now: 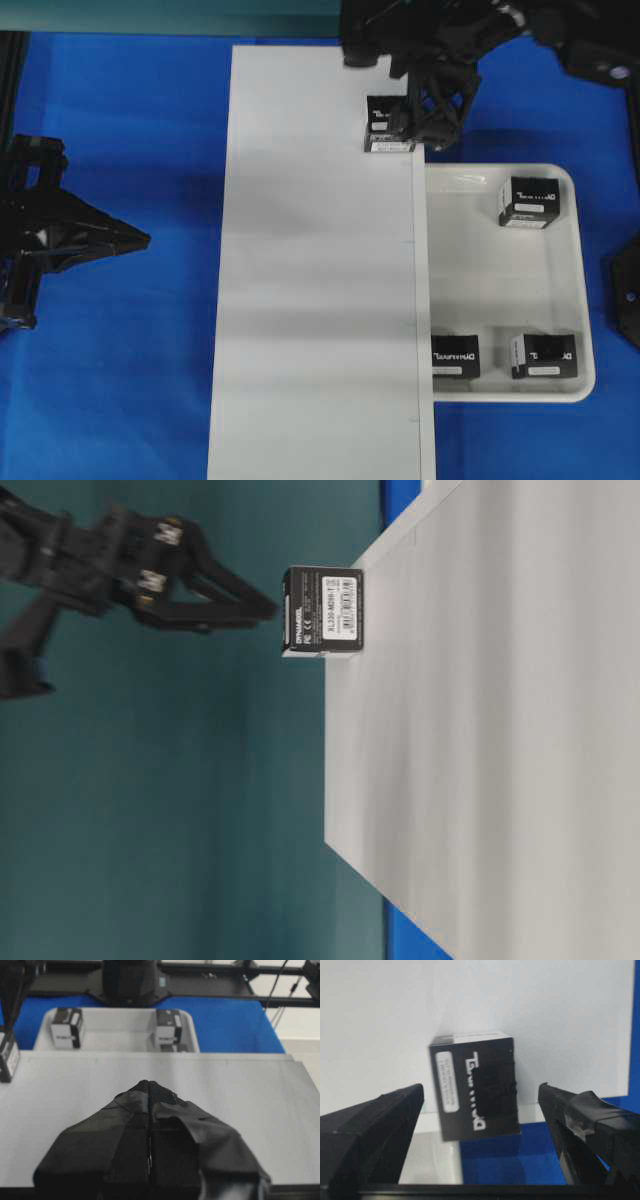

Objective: Place the box from the white plastic tray onto the white base.
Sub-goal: 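Open the right gripper and withdraw it up and right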

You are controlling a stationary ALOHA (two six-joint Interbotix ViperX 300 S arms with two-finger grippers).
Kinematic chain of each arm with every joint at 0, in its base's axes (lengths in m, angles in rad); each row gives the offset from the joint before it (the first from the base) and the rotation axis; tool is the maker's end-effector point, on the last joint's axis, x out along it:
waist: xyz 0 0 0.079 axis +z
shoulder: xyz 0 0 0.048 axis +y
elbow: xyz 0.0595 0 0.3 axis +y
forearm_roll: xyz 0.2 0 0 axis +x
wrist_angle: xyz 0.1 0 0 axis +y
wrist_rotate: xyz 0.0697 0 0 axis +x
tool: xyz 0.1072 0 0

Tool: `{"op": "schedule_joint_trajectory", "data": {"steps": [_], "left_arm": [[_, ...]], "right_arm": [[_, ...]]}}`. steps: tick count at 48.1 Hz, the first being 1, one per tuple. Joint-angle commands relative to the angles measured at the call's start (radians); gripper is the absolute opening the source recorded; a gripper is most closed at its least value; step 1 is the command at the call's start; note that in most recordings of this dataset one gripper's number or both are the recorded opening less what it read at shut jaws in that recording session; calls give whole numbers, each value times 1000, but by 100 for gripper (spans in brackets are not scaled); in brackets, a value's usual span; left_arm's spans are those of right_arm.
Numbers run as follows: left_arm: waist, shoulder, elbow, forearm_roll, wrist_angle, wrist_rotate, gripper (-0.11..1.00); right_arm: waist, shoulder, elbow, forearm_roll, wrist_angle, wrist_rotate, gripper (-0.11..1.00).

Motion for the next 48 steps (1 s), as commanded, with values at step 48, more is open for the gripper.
{"op": "schedule_joint_trajectory", "data": {"steps": [48], "left_arm": [[-9,0,-18,3,-6,-2,-7]], "right_arm": [[71,-537,307,138,-336,137,99]]}}
